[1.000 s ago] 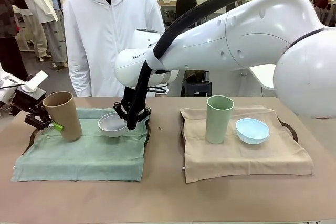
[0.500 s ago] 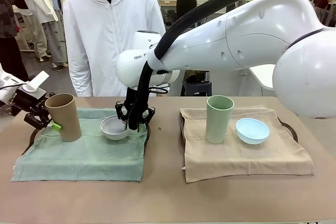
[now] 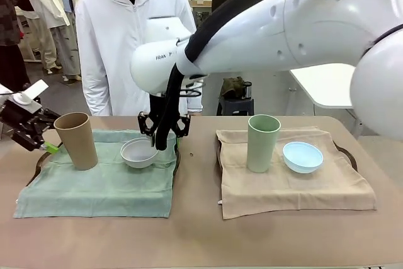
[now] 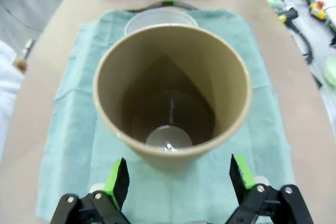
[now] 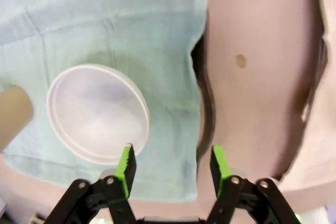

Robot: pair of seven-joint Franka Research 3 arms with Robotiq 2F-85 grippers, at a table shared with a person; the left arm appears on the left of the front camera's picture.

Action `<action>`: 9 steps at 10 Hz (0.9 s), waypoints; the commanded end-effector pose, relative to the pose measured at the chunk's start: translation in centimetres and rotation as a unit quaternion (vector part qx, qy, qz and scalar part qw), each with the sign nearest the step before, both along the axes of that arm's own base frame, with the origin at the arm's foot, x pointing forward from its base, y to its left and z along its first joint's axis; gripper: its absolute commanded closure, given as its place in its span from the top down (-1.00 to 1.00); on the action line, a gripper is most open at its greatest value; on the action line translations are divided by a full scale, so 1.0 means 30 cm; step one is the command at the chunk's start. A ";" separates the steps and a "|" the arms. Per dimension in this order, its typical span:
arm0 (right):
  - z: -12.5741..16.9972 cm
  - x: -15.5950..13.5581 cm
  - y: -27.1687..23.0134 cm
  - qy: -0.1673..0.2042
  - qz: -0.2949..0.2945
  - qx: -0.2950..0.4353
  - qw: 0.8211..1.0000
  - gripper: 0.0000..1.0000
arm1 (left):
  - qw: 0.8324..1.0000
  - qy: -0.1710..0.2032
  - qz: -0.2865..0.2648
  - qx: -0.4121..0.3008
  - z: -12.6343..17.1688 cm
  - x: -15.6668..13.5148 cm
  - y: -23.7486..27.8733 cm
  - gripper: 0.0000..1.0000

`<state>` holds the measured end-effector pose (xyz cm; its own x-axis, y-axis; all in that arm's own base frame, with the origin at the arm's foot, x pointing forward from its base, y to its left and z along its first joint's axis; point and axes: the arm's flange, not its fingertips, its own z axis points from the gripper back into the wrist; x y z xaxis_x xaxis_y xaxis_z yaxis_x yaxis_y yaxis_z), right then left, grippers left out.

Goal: Set up a tray with a mat and arrange the tableware.
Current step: Place the Picnic Bowl and Reusable plastic cup back onto the Handle tray in front of the human's position.

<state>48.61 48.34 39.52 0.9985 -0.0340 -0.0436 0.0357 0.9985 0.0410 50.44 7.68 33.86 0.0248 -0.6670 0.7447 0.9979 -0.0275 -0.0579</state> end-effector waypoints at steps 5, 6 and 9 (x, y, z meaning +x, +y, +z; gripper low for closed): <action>0.288 -0.115 -0.114 -0.003 -0.023 -0.021 1.000 0.93 | 0.922 0.093 0.207 0.315 0.450 -0.219 -0.176 1.00; 0.336 -0.130 -0.156 0.007 -0.029 -0.019 0.999 0.93 | 0.895 0.063 0.229 0.378 0.513 -0.270 -0.245 1.00; 0.464 -0.168 -0.211 0.022 0.001 -0.016 1.000 0.93 | 0.814 0.063 0.281 0.504 0.635 -0.317 -0.410 1.00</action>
<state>44.49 42.96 53.42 0.9965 -0.0622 -0.0561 0.0618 0.9980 -0.0089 40.52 -3.42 52.85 0.5484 -0.8277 -0.1190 0.8322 0.5262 0.1750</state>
